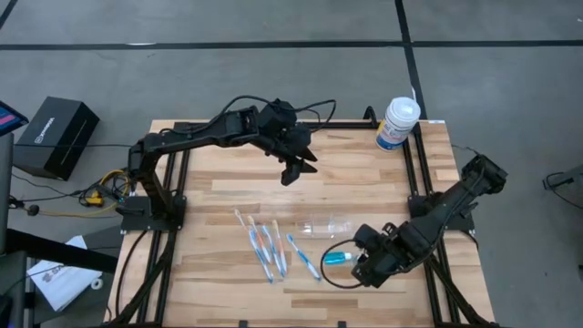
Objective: Pick & Place toothbrushing station
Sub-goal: Put the right blue mouthwash into the transparent organizer
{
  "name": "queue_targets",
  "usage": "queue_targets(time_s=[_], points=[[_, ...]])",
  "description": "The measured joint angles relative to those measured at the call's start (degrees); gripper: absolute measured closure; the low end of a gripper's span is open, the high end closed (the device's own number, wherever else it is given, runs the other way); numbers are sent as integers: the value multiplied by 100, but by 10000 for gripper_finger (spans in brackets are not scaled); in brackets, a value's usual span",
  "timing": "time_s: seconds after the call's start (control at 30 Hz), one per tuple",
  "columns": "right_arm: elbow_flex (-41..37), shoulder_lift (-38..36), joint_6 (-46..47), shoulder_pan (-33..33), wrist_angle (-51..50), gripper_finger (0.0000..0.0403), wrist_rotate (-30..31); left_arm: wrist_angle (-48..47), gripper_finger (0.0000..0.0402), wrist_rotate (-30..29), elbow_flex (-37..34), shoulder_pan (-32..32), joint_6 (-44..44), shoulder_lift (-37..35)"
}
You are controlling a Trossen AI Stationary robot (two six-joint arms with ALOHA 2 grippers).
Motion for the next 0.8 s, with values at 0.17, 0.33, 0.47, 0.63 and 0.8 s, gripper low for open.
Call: queue_targets(time_s=[0.17, 0.33, 0.47, 0.63, 0.8], points=[[-137, 4, -12, 166, 93, 202, 59, 6, 233, -5, 0, -186, -298, 0], [-254, 0, 3, 273, 211, 199, 257, 16, 234, -3, 0, -357, -641, 0], [-334, 4, -22, 279, 311, 201, 262, 22, 234, -5, 0, -451, -852, 0], [-346, 4, -121, 170, 296, 198, 457, 26, 234, -3, 0, -471, -997, 0], [-346, 4, -330, -33, 309, 198, 418, 24, 233, 12, 0, -471, -1137, 0]])
